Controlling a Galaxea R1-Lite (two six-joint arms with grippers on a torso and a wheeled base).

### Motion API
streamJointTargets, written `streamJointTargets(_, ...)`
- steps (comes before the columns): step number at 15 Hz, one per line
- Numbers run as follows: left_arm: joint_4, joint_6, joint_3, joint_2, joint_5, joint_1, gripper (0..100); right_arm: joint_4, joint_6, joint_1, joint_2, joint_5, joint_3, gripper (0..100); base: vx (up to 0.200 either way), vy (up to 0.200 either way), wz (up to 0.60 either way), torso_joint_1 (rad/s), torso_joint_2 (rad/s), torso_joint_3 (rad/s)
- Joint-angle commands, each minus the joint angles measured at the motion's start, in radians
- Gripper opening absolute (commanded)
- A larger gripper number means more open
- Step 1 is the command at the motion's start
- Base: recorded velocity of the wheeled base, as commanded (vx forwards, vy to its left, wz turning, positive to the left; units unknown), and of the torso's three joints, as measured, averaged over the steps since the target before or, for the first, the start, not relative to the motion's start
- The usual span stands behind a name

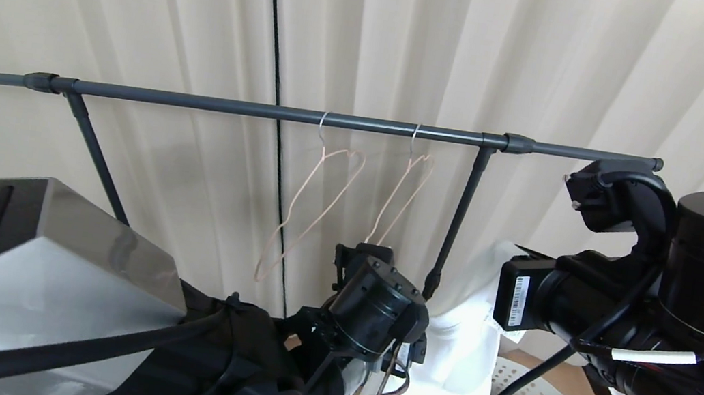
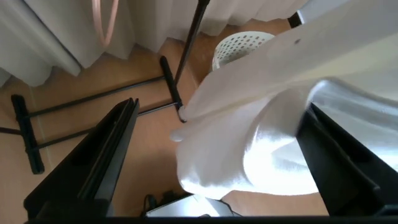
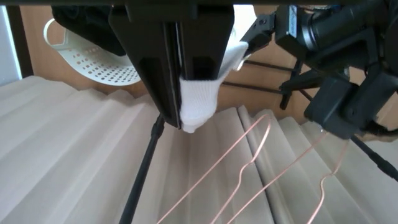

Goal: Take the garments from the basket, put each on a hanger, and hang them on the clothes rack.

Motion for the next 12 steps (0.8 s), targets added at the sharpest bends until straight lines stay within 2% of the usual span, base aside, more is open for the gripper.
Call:
streamJointTargets(1,0.001,0.000,-0.011,0.023,0.007,0.008,100,0.000,-0.001,-0.004,-0.019,0.000,0.020,0,0.000,0.000,0.00,0.000,0.00,0.000)
streamJointTargets(6,-0.002,-0.005,0.044,0.023,0.043,0.083,100,0.000,-0.053,-0.039,-0.108,0.026,0.085,0,0.000,0.000,0.00,0.000,0.00,0.000)
streamJointTargets(7,-0.002,-0.005,0.049,0.026,0.040,0.095,0,0.000,-0.059,-0.047,-0.134,0.044,0.097,0,0.000,0.000,0.00,0.000,0.00,0.000)
streamJointTargets(12,-0.002,-0.002,0.093,-0.017,0.040,0.094,0,0.001,-0.061,-0.077,-0.154,0.047,0.117,0,0.000,0.000,0.00,0.000,0.00,0.000)
